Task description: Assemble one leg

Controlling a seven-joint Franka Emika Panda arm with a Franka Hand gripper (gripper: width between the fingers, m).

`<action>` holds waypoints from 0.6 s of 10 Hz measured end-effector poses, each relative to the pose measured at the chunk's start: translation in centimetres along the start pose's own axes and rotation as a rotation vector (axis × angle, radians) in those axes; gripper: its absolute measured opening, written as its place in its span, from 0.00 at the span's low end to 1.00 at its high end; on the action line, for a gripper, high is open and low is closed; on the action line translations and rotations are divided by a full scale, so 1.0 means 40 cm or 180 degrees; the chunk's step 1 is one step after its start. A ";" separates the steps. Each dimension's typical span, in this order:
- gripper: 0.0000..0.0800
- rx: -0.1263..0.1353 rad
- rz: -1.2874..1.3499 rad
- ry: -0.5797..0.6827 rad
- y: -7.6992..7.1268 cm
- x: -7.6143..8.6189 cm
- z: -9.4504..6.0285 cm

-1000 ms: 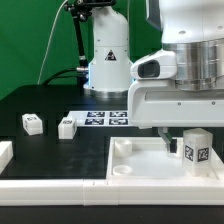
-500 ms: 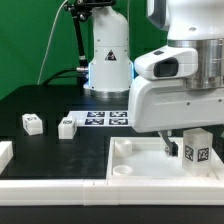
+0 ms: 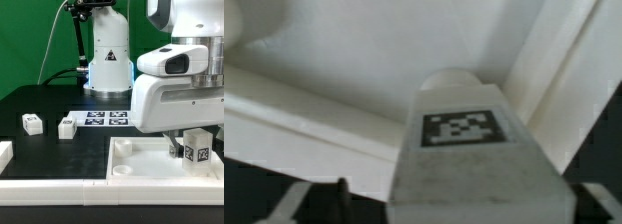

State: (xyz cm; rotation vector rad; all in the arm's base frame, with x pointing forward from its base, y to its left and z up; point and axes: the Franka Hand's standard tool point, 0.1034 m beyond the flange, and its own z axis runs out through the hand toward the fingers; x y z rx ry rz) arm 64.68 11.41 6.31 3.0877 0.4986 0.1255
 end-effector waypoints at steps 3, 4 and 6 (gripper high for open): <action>0.36 0.0001 0.0120 -0.0002 0.000 -0.001 0.001; 0.36 0.0009 0.0224 -0.0001 -0.001 0.000 0.001; 0.36 0.0023 0.0990 -0.0002 0.001 -0.001 0.001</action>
Offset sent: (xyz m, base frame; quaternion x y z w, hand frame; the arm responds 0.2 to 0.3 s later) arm 0.0000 0.0000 0.0000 0.0000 0.0000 0.0000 1.0000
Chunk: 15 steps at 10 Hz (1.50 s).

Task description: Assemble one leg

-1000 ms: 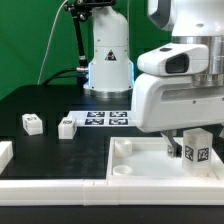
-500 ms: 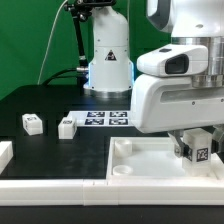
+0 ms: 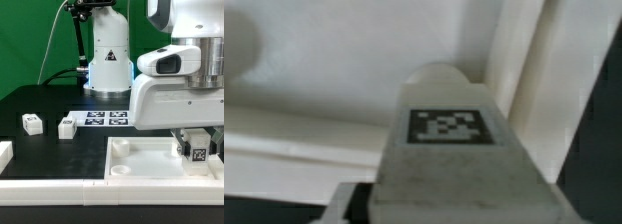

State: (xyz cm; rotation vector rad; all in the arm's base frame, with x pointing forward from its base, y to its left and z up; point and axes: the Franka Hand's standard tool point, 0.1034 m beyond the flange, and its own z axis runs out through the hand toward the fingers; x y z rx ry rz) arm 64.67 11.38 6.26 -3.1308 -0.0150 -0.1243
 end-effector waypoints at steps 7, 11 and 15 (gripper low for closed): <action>0.39 -0.0056 0.2323 0.0002 0.019 -0.006 0.001; 0.40 -0.0192 0.2825 -0.0012 0.047 -0.016 0.001; 0.80 -0.0193 0.2817 -0.0014 0.047 -0.016 0.002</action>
Offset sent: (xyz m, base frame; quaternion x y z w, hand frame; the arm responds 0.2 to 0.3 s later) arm -0.0042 0.0016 0.0001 0.0029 0.0036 0.2185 0.9758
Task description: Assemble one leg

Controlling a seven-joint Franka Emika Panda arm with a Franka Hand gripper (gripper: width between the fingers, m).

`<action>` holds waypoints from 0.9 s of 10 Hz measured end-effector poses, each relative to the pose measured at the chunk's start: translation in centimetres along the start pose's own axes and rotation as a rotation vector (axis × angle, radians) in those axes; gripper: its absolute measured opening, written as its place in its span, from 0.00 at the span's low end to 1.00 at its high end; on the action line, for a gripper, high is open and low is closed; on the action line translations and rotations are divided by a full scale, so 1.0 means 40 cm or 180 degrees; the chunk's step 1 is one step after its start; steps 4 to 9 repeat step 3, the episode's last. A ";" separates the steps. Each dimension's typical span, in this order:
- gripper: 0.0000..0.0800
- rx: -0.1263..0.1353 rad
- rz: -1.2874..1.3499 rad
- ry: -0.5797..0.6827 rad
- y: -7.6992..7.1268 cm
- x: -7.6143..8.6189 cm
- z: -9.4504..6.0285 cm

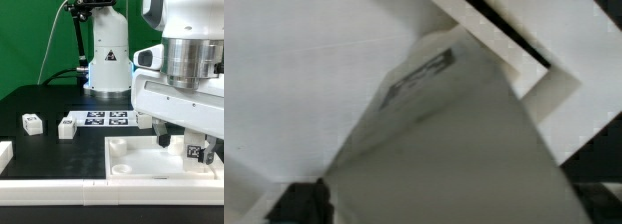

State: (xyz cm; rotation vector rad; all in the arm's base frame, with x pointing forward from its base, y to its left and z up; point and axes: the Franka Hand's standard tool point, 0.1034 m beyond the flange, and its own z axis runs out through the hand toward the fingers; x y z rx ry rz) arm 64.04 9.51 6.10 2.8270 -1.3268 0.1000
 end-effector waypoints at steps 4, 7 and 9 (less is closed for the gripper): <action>0.81 -0.0001 0.0000 0.0000 0.000 0.000 0.000; 0.81 -0.0001 0.0000 0.0000 0.000 0.000 0.000; 0.81 -0.0001 0.0000 0.0000 0.000 0.000 0.000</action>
Offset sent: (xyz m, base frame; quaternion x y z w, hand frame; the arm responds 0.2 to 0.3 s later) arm 0.0000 0.0000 0.0000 0.0000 0.0000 0.0000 1.0000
